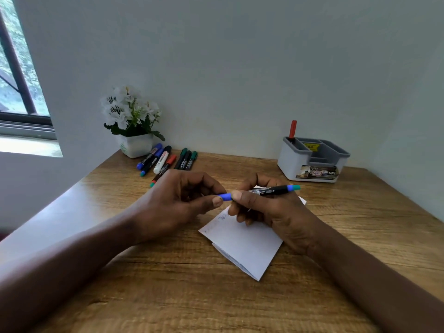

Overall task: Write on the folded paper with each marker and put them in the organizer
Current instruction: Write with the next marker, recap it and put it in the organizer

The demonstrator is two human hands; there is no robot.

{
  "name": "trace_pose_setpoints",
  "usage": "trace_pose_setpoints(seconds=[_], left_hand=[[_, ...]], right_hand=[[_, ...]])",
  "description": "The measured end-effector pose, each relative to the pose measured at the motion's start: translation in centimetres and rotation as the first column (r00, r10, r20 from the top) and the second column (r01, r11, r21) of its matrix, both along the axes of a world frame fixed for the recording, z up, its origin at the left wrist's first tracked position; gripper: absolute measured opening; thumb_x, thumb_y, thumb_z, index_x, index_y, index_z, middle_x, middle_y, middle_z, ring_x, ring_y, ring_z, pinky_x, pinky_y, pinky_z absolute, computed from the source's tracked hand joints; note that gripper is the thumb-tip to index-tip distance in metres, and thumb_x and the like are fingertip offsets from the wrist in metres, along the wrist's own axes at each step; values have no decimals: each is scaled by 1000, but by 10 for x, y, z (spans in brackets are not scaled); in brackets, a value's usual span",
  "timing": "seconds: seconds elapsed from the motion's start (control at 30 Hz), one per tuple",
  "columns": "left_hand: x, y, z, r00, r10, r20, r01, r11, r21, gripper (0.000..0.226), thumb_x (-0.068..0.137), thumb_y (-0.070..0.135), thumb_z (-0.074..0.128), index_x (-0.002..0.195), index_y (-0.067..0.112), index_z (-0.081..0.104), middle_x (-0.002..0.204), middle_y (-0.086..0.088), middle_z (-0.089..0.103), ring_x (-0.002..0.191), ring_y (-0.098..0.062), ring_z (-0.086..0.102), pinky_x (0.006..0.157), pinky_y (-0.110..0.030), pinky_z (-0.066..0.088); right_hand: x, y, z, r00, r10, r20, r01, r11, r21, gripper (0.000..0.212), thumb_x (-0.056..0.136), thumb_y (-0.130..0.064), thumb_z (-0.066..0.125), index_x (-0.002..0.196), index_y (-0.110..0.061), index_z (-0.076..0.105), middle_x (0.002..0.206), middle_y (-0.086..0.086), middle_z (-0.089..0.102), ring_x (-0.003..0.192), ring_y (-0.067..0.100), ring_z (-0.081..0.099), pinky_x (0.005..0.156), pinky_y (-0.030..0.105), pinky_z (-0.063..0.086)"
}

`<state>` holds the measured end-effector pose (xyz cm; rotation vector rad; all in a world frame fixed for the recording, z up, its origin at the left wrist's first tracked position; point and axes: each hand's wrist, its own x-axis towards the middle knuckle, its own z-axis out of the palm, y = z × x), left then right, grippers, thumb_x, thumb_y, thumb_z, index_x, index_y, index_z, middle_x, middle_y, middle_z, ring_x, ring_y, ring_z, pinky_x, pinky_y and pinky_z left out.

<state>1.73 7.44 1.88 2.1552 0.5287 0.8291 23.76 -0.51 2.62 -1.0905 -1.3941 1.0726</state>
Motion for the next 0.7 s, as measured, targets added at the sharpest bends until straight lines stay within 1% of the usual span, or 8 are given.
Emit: trace_pose_setpoints(seconds=[0.1, 0.17, 0.23, 0.33, 0.43, 0.57, 0.63, 0.7], left_hand=[[0, -2, 0, 998, -23, 64, 27, 998, -55, 16, 90, 31, 73, 105, 27, 76, 98, -5, 74, 87, -26, 68, 71, -39, 61], [0, -3, 0, 995, -29, 97, 38, 996, -85, 13, 90, 26, 74, 103, 24, 77, 94, -8, 74, 83, -26, 67, 70, -32, 58], [0, -4, 0, 991, -34, 127, 49, 992, -117, 12, 89, 22, 76, 100, 21, 78, 90, -9, 73, 78, -21, 65, 69, -29, 55], [0, -5, 1, 983, -46, 177, 77, 983, -169, 12, 87, 20, 77, 98, 15, 78, 88, -12, 73, 78, -19, 62, 69, -26, 54], [2, -8, 1, 979, -44, 198, 84, 977, -198, 16, 84, 23, 78, 96, 14, 79, 93, -14, 74, 82, -23, 64, 68, -25, 53], [4, -11, 1, 979, -24, 202, 67, 976, -209, 19, 81, 30, 80, 95, 15, 79, 95, -12, 76, 85, -26, 65, 67, -25, 53], [4, -11, 2, 979, -21, 202, 62, 978, -198, 18, 82, 30, 80, 95, 17, 79, 95, -11, 75, 86, -26, 65, 68, -26, 53], [4, -10, 2, 978, -16, 207, 55, 981, -184, 16, 85, 27, 79, 98, 18, 78, 95, -11, 75, 86, -24, 65, 69, -26, 53]], right_hand=[[-3, -3, 3, 997, -61, 36, 60, 997, 54, 25, 79, -34, 79, 89, -12, 74, 76, 10, 77, 62, 16, 68, 56, 23, 55], [-4, -4, 5, 997, -72, 26, 70, 995, 64, 29, 77, -36, 79, 88, -9, 74, 73, 9, 76, 60, 15, 67, 55, 22, 54], [-5, -6, 6, 998, -66, 10, 65, 996, 63, 27, 76, -36, 79, 86, -12, 75, 73, 10, 76, 61, 16, 68, 56, 23, 55], [-7, -8, 7, 999, -47, -1, 47, 995, 88, 19, 75, -35, 79, 82, -18, 77, 72, 9, 76, 62, 16, 69, 56, 23, 56], [-8, -10, 7, 999, -44, -6, 44, 993, 112, 20, 74, -36, 79, 80, -17, 76, 71, 10, 76, 62, 17, 69, 56, 23, 55], [-9, -10, 7, 997, -70, 36, 65, 990, 127, 22, 75, -38, 78, 81, -16, 75, 71, 8, 76, 64, 19, 70, 57, 24, 56], [-9, -10, 7, 998, -63, 22, 61, 992, 112, 19, 75, -37, 77, 81, -19, 76, 72, 7, 76, 65, 19, 70, 58, 24, 56], [-9, -10, 9, 1000, -14, -20, 16, 997, 70, 13, 77, -36, 76, 81, -24, 76, 73, 7, 75, 65, 17, 69, 58, 24, 55]])
